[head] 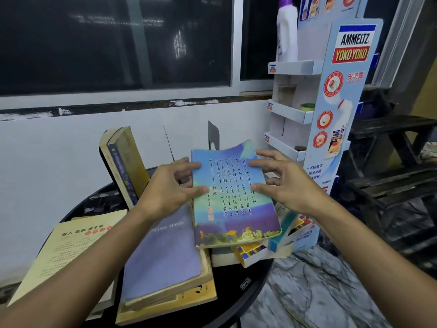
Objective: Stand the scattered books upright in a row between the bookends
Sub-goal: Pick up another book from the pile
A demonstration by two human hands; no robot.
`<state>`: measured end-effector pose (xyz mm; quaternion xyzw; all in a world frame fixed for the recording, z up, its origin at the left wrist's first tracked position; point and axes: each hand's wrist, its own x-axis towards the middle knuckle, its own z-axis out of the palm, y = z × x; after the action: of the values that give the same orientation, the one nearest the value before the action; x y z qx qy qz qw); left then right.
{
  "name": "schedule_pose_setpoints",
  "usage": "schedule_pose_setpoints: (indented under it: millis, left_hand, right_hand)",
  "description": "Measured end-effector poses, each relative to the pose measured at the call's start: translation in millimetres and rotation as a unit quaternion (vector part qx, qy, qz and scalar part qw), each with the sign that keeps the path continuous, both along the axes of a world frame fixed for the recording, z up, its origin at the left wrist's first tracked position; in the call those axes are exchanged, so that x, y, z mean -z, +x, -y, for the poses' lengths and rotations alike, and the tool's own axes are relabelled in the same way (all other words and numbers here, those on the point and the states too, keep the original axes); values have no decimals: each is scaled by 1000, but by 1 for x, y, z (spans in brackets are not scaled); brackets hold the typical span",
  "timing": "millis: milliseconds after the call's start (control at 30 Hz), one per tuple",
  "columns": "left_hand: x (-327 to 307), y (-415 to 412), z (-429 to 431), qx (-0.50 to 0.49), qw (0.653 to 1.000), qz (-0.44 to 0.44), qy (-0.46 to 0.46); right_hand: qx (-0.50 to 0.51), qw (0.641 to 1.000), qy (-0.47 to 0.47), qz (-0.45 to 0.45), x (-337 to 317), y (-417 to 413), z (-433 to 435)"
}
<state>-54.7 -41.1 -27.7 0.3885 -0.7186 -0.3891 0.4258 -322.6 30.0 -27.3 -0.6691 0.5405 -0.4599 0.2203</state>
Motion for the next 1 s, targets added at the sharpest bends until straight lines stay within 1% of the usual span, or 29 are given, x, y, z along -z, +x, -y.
schedule_pose_setpoints:
  millis: [67,200,367,500,567,633,700,767,867,933,1000]
  left_hand:
    - [-7,3,0,7,999,-38,18]
    - [-29,13,-2,32,997,-71,10]
    - [-49,22,-3,78,992,-76,-61]
    - [-53,19,-4,81,988,-82,-103]
    - [-49,16,-3,67,987,-81,-125]
    - [-44,12,-5,66,987,-80,-127]
    - [-37,7,-8,86,985,-81,-124]
    - [-32,4,-12,96,982,-83,-139]
    - [-25,2,-13,97,981,-92,-140]
    - [-19,2,-12,100,982,-99,-127]
    - [-16,2,-15,98,979,-111,-137]
  right_hand:
    - [-2,1000,-8,23,-2,4,6]
    - [-22,999,-37,33,-12,10,15]
    - [-57,994,-93,-11,-33,14,25]
    - [-37,983,-171,-57,-44,14,35]
    - [-17,976,-198,-85,-44,12,40]
    - [0,972,-208,-106,-40,11,43]
    - [14,970,-208,-122,-34,11,45]
    - [45,966,-208,-147,-29,14,44]
    - [95,949,-233,-192,-25,24,36]
    - [77,949,-239,-193,-25,36,24]
    - [25,957,-226,-180,-27,49,9]
